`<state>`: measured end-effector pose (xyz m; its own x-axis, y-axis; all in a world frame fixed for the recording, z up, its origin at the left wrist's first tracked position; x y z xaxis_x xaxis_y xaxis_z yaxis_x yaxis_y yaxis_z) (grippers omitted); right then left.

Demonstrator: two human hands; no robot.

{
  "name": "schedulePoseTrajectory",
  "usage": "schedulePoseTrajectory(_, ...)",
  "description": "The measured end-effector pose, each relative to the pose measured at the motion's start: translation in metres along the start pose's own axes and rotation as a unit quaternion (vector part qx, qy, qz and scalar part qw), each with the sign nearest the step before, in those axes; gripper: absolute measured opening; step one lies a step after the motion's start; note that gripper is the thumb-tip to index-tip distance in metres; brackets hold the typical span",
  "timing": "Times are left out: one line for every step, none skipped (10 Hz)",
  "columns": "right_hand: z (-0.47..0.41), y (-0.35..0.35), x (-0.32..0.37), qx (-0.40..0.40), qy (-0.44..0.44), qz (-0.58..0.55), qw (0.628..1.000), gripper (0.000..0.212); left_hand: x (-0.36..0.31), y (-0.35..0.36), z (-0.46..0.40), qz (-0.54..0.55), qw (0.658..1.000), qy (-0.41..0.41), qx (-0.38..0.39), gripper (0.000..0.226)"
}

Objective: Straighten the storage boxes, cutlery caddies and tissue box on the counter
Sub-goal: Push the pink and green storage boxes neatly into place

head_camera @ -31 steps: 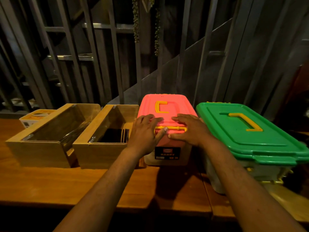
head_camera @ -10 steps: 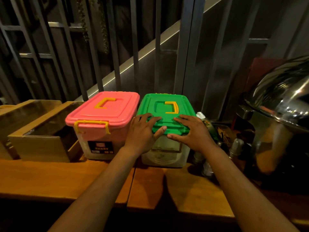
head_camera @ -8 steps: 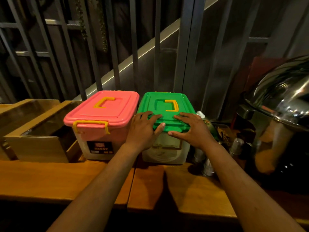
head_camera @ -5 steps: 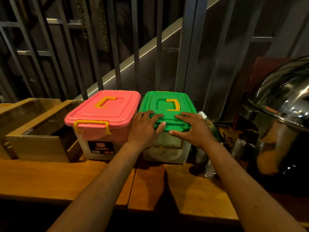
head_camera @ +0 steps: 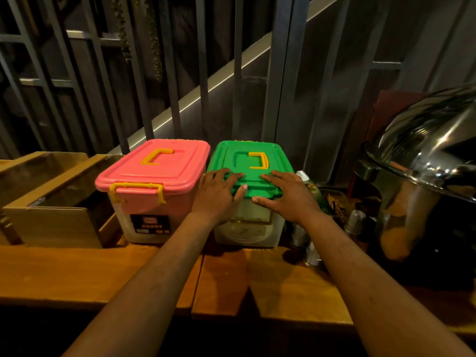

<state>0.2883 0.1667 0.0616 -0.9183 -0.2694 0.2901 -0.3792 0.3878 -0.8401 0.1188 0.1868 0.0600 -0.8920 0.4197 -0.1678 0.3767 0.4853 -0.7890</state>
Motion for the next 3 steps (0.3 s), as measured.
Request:
schedulePoseTrajectory(0.006, 0.002, 0.001, 0.016, 0.011, 0.033, 0.999, 0.084, -0.005, 0.0, 0.005, -0.027, 0.999, -0.005, 0.042, 0.059)
schedulePoseTrajectory(0.019, -0.012, -0.001, 0.017, 0.038, 0.04, 0.998, 0.072, -0.02, -0.011, 0.02, -0.033, 0.998, 0.013, 0.05, 0.056)
schedulePoseTrajectory(0.036, -0.032, -0.001, -0.028, 0.046, 0.056, 0.997, 0.065, -0.035, -0.021, 0.034, -0.028, 0.999, 0.031, 0.024, 0.056)
Point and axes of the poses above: each hand's wrist, its own z-axis away from the middle knuckle, its own y-axis out of the palm, x = y × z, the point moved 10 cm from there along -z, towards the middle knuckle, and after that the axes turned 3 degrees about -x, right-handed, at the moved point
